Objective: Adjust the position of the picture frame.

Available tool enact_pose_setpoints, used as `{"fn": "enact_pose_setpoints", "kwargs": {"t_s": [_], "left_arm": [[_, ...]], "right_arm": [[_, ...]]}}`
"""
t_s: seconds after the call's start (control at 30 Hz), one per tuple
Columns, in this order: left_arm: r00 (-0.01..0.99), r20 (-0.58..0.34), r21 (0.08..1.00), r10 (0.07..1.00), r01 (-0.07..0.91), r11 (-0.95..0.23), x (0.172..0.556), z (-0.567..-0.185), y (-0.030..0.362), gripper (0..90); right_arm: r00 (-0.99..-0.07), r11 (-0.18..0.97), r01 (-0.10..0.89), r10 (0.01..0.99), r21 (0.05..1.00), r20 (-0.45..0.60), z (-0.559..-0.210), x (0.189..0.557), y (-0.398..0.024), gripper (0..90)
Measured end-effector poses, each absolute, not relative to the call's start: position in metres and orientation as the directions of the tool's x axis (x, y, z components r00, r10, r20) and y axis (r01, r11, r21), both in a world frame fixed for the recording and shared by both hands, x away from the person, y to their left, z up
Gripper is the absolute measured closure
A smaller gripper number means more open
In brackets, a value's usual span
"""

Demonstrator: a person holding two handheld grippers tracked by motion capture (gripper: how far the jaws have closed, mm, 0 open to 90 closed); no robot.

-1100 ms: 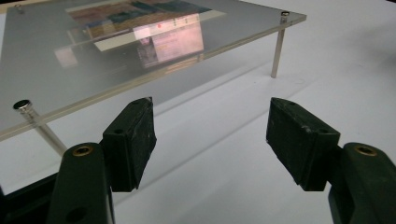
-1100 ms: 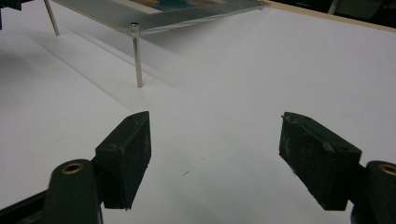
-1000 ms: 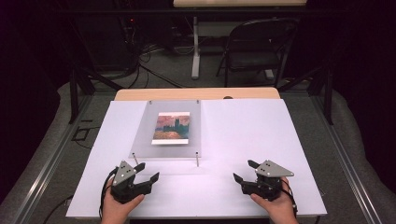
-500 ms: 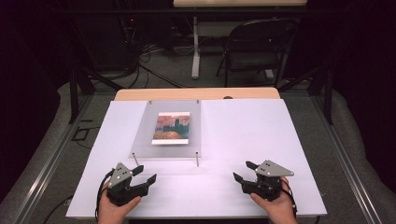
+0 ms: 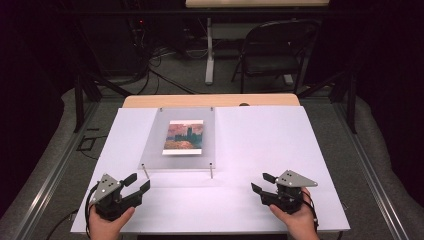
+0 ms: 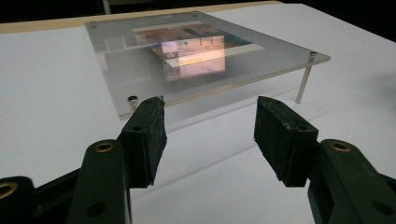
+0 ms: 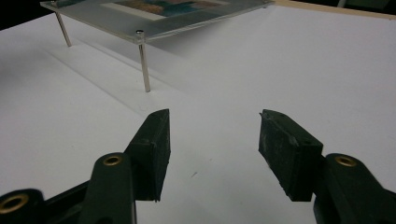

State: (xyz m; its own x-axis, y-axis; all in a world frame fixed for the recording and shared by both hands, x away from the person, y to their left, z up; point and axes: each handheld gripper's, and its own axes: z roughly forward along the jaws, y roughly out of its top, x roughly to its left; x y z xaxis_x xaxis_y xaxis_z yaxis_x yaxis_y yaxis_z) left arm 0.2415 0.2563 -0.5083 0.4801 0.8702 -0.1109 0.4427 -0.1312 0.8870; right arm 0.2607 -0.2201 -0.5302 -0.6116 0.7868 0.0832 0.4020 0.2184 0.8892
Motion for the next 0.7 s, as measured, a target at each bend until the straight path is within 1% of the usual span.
{"fn": "enact_pose_setpoints", "kwargs": {"t_s": [0.1, 0.2, 0.33, 0.43, 0.6, 0.7], "left_arm": [[0.471, -0.12, 0.876, 0.874, 0.464, -0.13, 0.245, -0.512, 0.26, 45.1], [0.465, -0.1, 0.862, 0.88, 0.483, -0.157, 0.251, -0.518, 0.261, 46.4], [0.453, -0.106, 0.827, 0.885, 0.535, -0.175, 0.264, -0.528, 0.261, 51.9], [0.451, -0.113, 0.814, 0.885, 0.553, -0.178, 0.273, -0.533, 0.26, 55.4], [0.427, -0.171, 0.781, 0.888, 0.608, -0.141, 0.288, -0.542, 0.263, 58.5], [0.404, -0.166, 0.779, 0.899, 0.613, -0.132, 0.293, -0.544, 0.265, 59.7]], "right_arm": [[-0.614, 0.223, 0.409, 0.784, 0.885, 0.086, -0.531, 0.261, -0.22, 44.8], [-0.617, 0.224, 0.411, 0.782, 0.884, 0.088, -0.531, 0.261, -0.22, 45.7], [-0.617, 0.223, 0.416, 0.782, 0.882, 0.093, -0.531, 0.262, -0.221, 46.4], [-0.618, 0.222, 0.42, 0.78, 0.88, 0.098, -0.531, 0.262, -0.221, 46.6], [-0.611, 0.208, 0.424, 0.784, 0.881, 0.109, -0.532, 0.263, -0.223, 46.7], [-0.611, 0.205, 0.425, 0.784, 0.882, 0.112, -0.532, 0.263, -0.223, 46.7]]}}
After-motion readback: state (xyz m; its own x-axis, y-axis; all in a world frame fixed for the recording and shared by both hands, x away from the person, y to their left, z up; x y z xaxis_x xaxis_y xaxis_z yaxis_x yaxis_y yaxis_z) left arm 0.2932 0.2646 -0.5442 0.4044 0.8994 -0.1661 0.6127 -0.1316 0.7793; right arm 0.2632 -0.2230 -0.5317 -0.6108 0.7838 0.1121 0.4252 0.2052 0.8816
